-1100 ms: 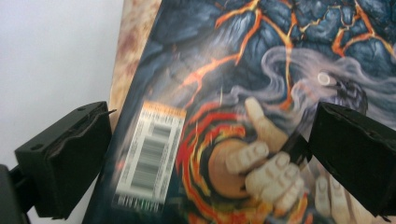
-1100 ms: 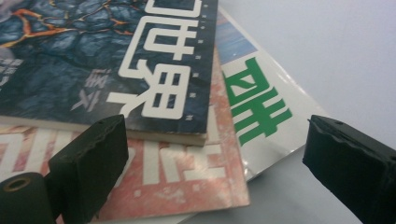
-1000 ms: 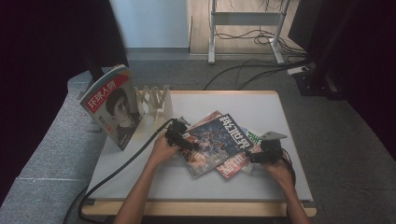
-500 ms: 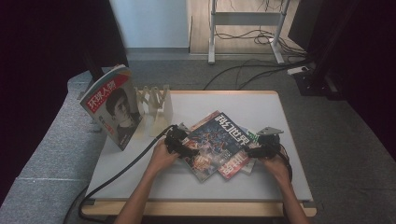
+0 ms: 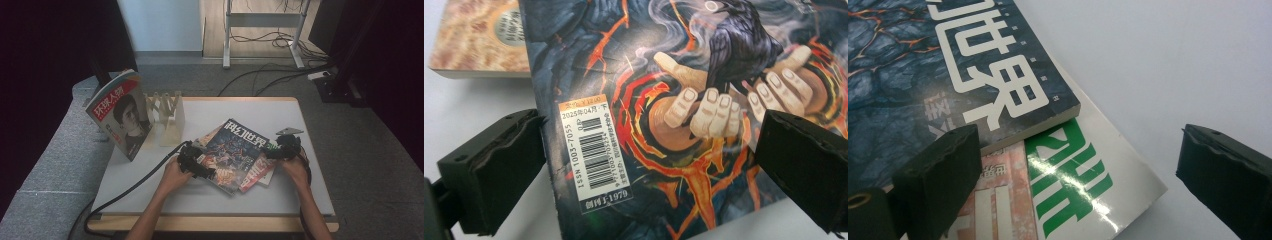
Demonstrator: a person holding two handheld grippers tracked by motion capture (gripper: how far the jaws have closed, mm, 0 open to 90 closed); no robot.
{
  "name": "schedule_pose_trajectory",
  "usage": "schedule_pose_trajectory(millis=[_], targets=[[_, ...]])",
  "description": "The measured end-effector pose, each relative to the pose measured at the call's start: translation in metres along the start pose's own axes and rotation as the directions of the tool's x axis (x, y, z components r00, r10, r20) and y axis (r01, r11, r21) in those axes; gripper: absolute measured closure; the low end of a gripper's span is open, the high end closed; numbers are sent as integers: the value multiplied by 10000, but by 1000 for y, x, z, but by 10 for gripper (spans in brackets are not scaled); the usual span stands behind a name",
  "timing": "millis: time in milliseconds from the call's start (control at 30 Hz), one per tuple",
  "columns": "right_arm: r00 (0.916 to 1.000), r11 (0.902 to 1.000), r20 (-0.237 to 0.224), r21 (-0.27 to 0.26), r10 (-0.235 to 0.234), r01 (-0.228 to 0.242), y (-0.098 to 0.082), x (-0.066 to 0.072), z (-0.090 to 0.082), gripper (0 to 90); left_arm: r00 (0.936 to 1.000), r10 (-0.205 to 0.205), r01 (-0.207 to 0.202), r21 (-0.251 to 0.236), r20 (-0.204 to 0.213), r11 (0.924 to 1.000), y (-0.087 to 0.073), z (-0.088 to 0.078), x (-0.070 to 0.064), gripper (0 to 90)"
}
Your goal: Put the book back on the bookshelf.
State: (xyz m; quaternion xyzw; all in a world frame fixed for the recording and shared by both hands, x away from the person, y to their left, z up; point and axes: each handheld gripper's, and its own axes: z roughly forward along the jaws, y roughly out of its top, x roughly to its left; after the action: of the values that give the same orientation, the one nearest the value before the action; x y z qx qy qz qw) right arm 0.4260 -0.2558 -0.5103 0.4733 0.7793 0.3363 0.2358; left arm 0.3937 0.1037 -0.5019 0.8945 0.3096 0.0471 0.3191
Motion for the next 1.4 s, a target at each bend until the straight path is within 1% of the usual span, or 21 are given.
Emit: schedule_pose_trajectory(millis=[100, 167, 233, 300, 467, 700, 767, 833, 867, 967, 1100, 1133, 1167, 1200, 1233, 1267, 1300, 1367, 1400], targets=[[9996, 10000, -263, -55, 32, -33, -1, 3, -2, 52, 9999, 2, -2, -32, 118, 10000, -3, -1, -4, 0], [9990, 9999, -434, -60, -133, 130, -3, 7, -5, 48, 9999, 44, -44, -39, 155, 10000, -5, -1, -7, 0], [9985, 9998, -498, -23, -205, 205, -4, 9, -7, 47, 9998, 87, -86, -23, 152, 10000, -6, 0, -9, 0], [9988, 9998, -438, 11, -216, 216, -3, 8, -6, 32, 9998, 104, -103, -34, 162, 9999, -6, 0, -12, 0], [9995, 10000, -313, 57, 21, -19, 1, 2, 0, 25, 9993, 220, -218, -62, 312, 9997, -8, 0, -17, 0], [9999, 9997, 98, 232, -116, 114, 15, -3, 11, 30, 9988, 282, -272, -257, 412, 9993, -10, 5, -23, 0], [9998, 9995, 122, 281, -128, 125, 18, -4, 15, 31, 9982, 339, -325, -289, 498, 9991, -11, 7, -22, 0], [9999, 9994, 44, 332, -118, 117, 21, -6, 17, 32, 9977, 327, -306, -356, 600, 9989, -13, 7, -21, 0], [9999, 9994, -10, 342, -102, 102, 21, -7, 16, 39, 9979, 391, -373, -361, 514, 9987, -13, 5, -19, 0], [9999, 9997, -139, 256, -39, 43, 20, -8, 13, 43, 9991, 358, -345, -575, 208, 9978, -17, -3, -13, 0], [9995, 9999, -299, 138, 32, -27, 19, -10, 8, 43, 9998, -43, 26, -949, -173, 9955, -22, -15, -2, 0], [9994, 9999, -336, 135, 30, -25, 19, -10, 8, 42, 9996, -102, 77, -954, -261, 9954, -23, -17, 0, 0], [9991, 9999, -413, 121, 49, -44, 19, -10, 7, 39, 9988, -130, 88, -886, -465, 9960, -25, -17, 3, 0], [9987, 9999, -493, 113, 81, -75, 20, -10, 7, 34, 9986, -190, 146, -897, -490, 9959, -27, -16, 5, 0], [9987, 9999, -515, 123, 63, -57, 20, -10, 7, 28, 9989, -255, 221, -893, -382, 9958, -28, -16, 6, 0], [9986, 9999, -522, 150, 51, -43, 21, -9, 7, 23, 9989, -293, 258, -934, -364, 9953, -29, -15, 6, 0], [9985, 9999, -552, 147, 53, -45, 21, -9, 7, 14, 9988, -216, 174, -934, -447, 9955, -29, -15, 5, 0], [9981, 9999, -621, 167, 18, -8, 23, -9, 8, 0, 9976, 103, -171, -996, -681, 9949, -30, -14, 3, 0], [9976, 9999, -685, 163, 29, -18, 24, -8, 7, 0, 9970, 192, -265, -966, -754, 9950, -31, -13, 2, 0]])
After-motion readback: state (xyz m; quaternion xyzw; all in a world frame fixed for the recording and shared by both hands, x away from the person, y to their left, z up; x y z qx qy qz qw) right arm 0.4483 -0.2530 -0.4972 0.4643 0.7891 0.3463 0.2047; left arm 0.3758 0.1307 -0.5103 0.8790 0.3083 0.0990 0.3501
